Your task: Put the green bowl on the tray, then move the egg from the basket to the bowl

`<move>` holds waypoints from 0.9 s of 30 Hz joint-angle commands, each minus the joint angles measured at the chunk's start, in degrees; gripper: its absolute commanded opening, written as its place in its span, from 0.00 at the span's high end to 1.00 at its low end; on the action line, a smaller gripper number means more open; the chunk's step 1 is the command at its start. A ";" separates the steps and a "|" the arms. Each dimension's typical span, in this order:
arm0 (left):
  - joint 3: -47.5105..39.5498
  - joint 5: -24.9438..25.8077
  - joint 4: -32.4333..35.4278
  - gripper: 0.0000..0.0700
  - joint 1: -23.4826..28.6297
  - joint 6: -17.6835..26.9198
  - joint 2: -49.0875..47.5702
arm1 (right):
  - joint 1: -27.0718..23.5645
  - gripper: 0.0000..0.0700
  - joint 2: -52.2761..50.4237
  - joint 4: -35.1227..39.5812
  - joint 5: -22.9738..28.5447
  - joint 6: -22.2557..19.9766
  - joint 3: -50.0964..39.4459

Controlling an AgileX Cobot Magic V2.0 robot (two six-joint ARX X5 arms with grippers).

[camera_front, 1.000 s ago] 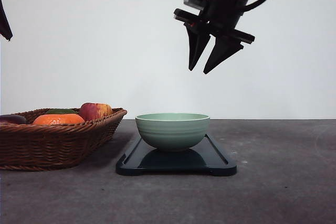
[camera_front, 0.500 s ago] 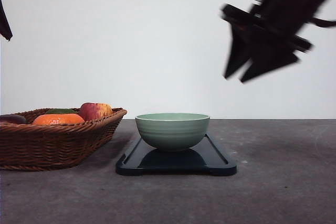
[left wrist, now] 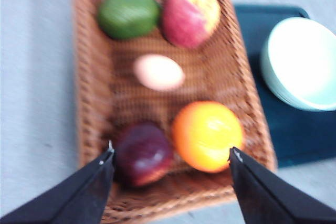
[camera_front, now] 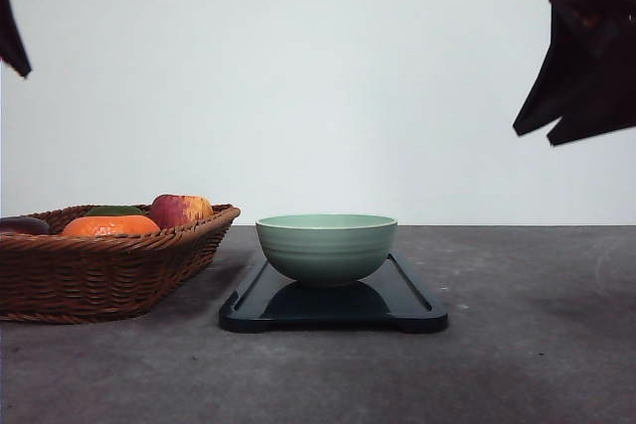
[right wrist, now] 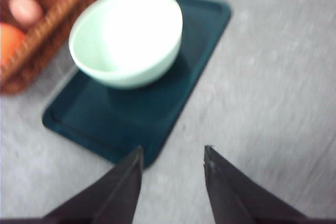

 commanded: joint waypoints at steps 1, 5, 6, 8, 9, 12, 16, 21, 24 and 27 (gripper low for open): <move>3.00 0.16 -1.12 0.37 -0.95 -0.83 3.25 | 0.20 0.68 0.35 0.75 0.45 0.64 0.20; 8.90 -1.55 -4.87 0.37 -3.78 -0.83 11.37 | 0.22 0.68 0.47 0.95 0.43 0.64 0.20; 10.47 -2.15 -5.42 0.37 -4.37 -0.99 13.60 | 0.22 0.68 0.47 0.95 0.43 0.64 0.20; 13.73 -3.43 -6.14 0.37 -5.33 -1.84 18.25 | 0.22 0.68 0.47 0.93 0.43 0.64 0.20; 15.32 -3.86 -6.35 0.37 -5.68 -2.02 20.46 | 0.22 0.68 0.47 0.91 0.43 0.64 0.20; 19.72 -5.81 -6.63 0.37 -6.49 -2.27 26.64 | 0.22 0.68 0.47 0.90 0.43 0.64 0.20; 24.17 -7.91 -6.71 0.37 -6.84 -4.93 33.57 | 0.22 0.68 0.47 0.92 0.43 0.64 0.20; 26.27 -8.04 -6.47 0.37 -6.94 -10.70 39.36 | 0.22 0.68 0.47 0.92 0.43 0.64 0.20; 26.34 -8.00 -5.29 0.37 -6.94 -14.61 41.31 | 0.22 0.68 0.47 0.94 0.43 0.54 0.20; 26.34 -8.00 -3.93 0.38 -7.16 -16.73 42.38 | 0.22 0.68 0.47 0.95 0.40 -0.25 0.20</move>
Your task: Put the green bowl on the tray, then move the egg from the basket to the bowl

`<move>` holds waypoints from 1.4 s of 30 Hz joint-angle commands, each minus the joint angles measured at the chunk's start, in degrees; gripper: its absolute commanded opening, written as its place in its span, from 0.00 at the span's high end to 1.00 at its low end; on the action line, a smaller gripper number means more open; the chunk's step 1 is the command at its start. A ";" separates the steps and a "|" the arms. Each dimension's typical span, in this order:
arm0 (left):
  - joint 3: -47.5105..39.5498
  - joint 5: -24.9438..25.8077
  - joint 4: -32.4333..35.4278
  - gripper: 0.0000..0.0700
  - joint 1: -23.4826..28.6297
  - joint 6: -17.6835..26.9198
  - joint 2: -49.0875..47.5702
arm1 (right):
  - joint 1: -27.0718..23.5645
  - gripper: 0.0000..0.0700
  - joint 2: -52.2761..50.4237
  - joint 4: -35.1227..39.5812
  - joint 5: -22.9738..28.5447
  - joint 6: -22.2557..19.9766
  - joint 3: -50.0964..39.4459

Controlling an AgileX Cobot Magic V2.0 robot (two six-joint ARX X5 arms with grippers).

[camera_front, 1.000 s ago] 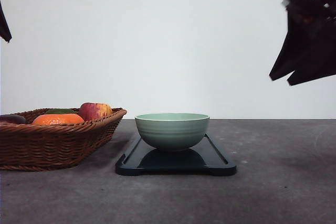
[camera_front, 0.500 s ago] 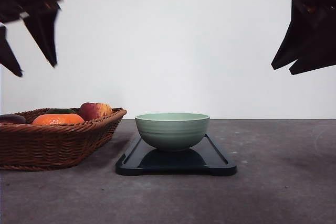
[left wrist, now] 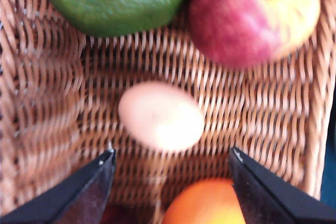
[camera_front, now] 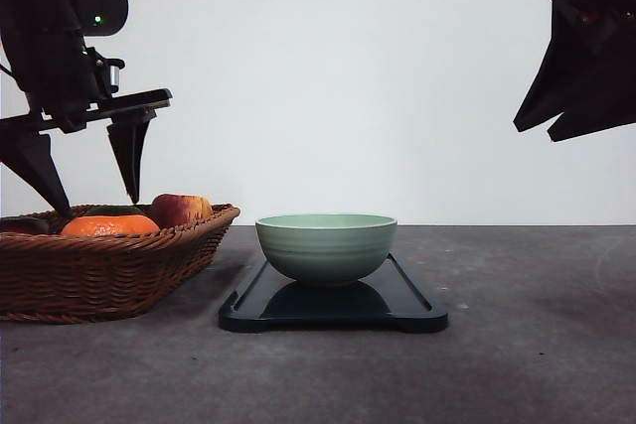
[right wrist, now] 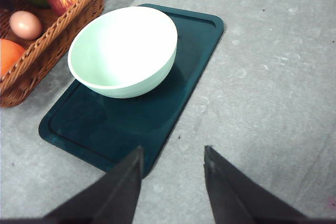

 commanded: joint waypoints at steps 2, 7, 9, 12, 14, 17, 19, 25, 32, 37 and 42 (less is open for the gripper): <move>1.57 -0.15 1.65 0.38 -0.52 -3.17 1.37 | 0.22 0.68 0.44 0.57 0.04 -0.77 0.20; 1.57 -0.29 3.16 0.38 -1.32 -4.76 2.10 | 0.22 0.68 0.44 0.57 0.02 -0.91 0.20; 1.57 -0.74 3.34 0.38 -1.60 -4.93 2.62 | 0.22 0.68 0.44 0.57 0.02 -1.09 0.20; 1.57 -2.01 3.29 0.38 -2.04 -5.72 3.21 | 0.22 0.68 0.44 0.58 0.02 -1.10 0.20; 1.57 -2.15 3.45 0.38 -2.16 -6.04 3.54 | 0.22 0.68 0.44 0.58 0.02 -1.10 0.20; 1.57 -3.07 3.54 0.38 -2.31 -6.17 4.02 | 0.22 0.68 0.44 0.59 0.02 -1.09 0.20; 1.57 -3.80 3.52 0.38 -2.32 -6.18 4.52 | 0.22 0.68 0.44 0.59 0.02 -1.09 0.20; 1.57 -4.11 3.72 0.38 -2.32 -6.21 6.32 | 0.22 0.68 0.44 0.59 0.02 -1.14 0.20; 1.57 -6.58 5.00 0.38 -2.32 -6.08 6.85 | 0.22 0.68 0.44 0.59 0.02 -1.77 0.20; 1.57 -6.72 5.43 0.38 -2.32 -5.16 6.90 | 0.22 0.68 0.44 0.60 0.04 -1.91 0.20; 1.57 -7.69 5.72 0.38 -2.32 -4.23 6.92 | 0.22 0.68 0.44 0.67 0.04 -1.92 0.20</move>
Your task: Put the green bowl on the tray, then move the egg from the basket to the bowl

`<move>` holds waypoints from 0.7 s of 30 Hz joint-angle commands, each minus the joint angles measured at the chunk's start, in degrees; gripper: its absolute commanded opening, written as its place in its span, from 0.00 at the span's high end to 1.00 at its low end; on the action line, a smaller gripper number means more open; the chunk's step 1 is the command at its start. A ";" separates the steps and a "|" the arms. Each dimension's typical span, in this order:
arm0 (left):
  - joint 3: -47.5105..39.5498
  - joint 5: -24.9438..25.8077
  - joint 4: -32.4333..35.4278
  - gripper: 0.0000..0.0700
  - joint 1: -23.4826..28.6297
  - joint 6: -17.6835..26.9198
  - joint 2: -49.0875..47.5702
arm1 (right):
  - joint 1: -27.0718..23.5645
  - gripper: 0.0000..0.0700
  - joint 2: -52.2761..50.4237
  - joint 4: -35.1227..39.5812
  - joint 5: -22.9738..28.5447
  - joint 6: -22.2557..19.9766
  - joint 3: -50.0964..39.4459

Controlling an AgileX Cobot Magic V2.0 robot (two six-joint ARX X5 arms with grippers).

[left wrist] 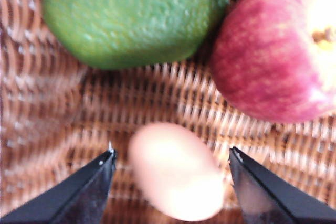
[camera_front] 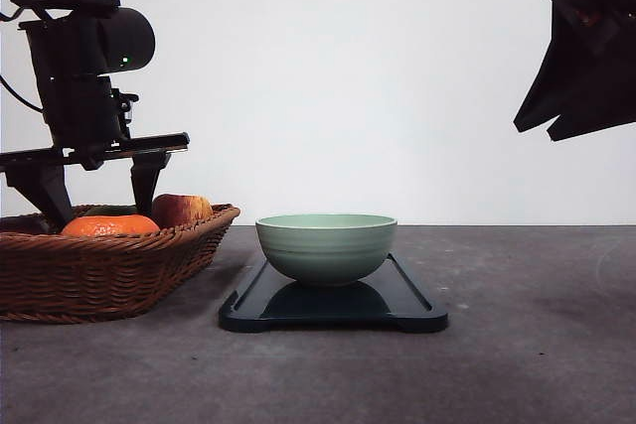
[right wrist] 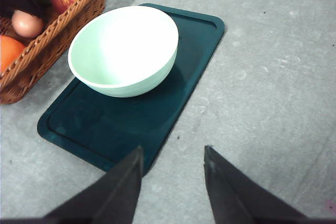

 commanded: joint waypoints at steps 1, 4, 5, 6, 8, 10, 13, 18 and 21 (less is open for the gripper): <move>1.42 -0.56 0.28 0.38 -0.20 0.80 1.33 | 0.22 0.68 0.44 0.71 0.04 -0.63 0.20; 1.42 -0.63 0.12 0.38 -0.20 0.60 1.74 | 0.22 0.68 0.44 1.18 0.04 -0.63 0.20; 1.42 -0.62 0.02 0.38 -0.20 0.54 1.92 | 0.22 0.68 0.44 1.36 0.04 -0.63 0.20; 1.42 -0.62 -0.10 0.38 -0.20 0.55 2.08 | 0.22 0.68 0.44 1.49 0.04 -0.63 0.20; 1.42 -0.62 -0.16 0.38 -0.20 0.51 2.42 | 0.22 0.68 0.44 1.72 0.03 -0.63 0.20; 1.42 -0.62 -0.10 0.38 -0.23 0.43 2.76 | 0.22 0.68 0.44 1.80 0.03 -0.63 0.20; 1.42 -0.62 -0.09 0.38 -0.27 0.39 3.33 | 0.22 0.68 0.44 1.80 0.02 -0.63 0.20; 1.42 -0.60 -0.15 0.38 -0.25 0.36 4.09 | 0.22 0.68 0.44 1.83 0.04 -0.63 0.20; 1.42 -0.60 -0.02 0.38 -0.27 0.36 4.24 | 0.22 0.68 0.44 1.83 0.04 -0.63 0.20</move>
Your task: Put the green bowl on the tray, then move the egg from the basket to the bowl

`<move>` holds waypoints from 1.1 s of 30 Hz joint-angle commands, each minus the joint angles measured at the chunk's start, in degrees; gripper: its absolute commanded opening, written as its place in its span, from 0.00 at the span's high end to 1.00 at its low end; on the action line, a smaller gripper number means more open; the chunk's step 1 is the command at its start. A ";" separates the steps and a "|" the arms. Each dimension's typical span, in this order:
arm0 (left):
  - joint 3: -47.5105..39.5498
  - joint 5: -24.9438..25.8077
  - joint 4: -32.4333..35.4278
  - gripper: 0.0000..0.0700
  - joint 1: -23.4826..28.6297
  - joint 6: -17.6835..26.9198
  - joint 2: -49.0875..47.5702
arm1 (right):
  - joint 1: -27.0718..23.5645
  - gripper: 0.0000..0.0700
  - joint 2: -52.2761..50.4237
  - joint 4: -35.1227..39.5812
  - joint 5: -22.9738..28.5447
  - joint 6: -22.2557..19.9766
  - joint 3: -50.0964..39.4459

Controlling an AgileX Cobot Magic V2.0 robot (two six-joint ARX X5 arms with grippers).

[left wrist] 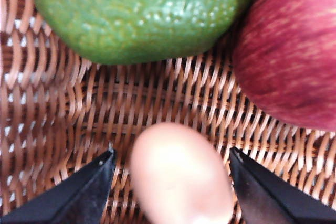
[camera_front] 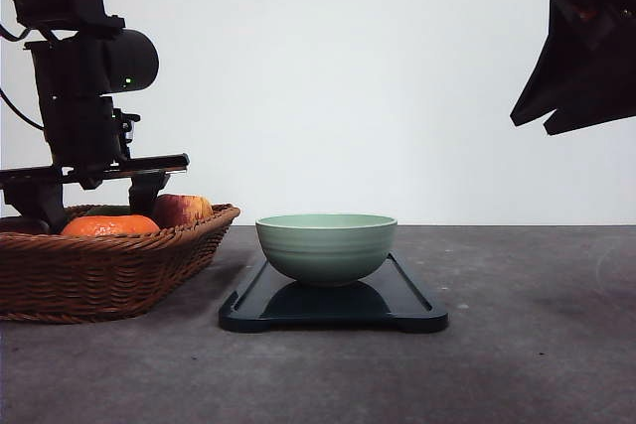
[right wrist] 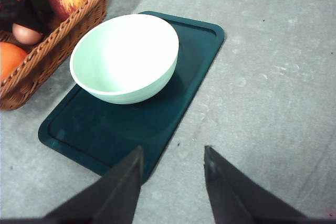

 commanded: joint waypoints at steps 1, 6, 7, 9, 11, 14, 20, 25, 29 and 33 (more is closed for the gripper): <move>1.42 -0.35 0.15 0.39 -0.26 0.26 1.54 | 0.22 0.68 0.44 0.61 0.04 -0.63 0.20; 1.42 -0.35 0.12 0.56 -0.24 0.30 1.54 | 0.22 0.68 0.44 0.61 0.04 -0.63 0.20; 1.42 -0.35 0.13 0.61 -0.24 0.31 1.54 | 0.22 0.68 0.44 0.61 0.04 -0.63 0.20; 1.42 -0.35 0.15 0.65 -0.24 0.31 1.54 | 0.22 0.68 0.44 0.61 0.04 -0.63 0.20; 1.42 -0.35 0.22 0.70 -0.24 0.35 1.54 | 0.22 0.68 0.44 0.61 0.04 -0.63 0.20; 1.42 -0.35 0.19 0.75 -0.24 0.48 1.54 | 0.22 0.68 0.44 0.60 0.04 -0.63 0.20; 1.42 -0.35 0.26 0.76 -0.25 1.03 1.53 | 0.22 0.68 0.44 0.59 0.04 -0.63 0.20; 1.42 -0.35 0.02 0.76 -0.26 3.13 1.32 | 0.22 0.68 0.44 0.59 0.04 -0.63 0.20; 1.42 -0.36 0.13 0.76 -0.26 4.15 0.21 | 0.22 0.68 0.44 0.59 0.05 -0.62 0.20; 1.42 -0.37 0.83 0.76 -0.26 4.55 -1.81 | 0.22 0.68 0.44 0.59 0.07 -0.63 0.20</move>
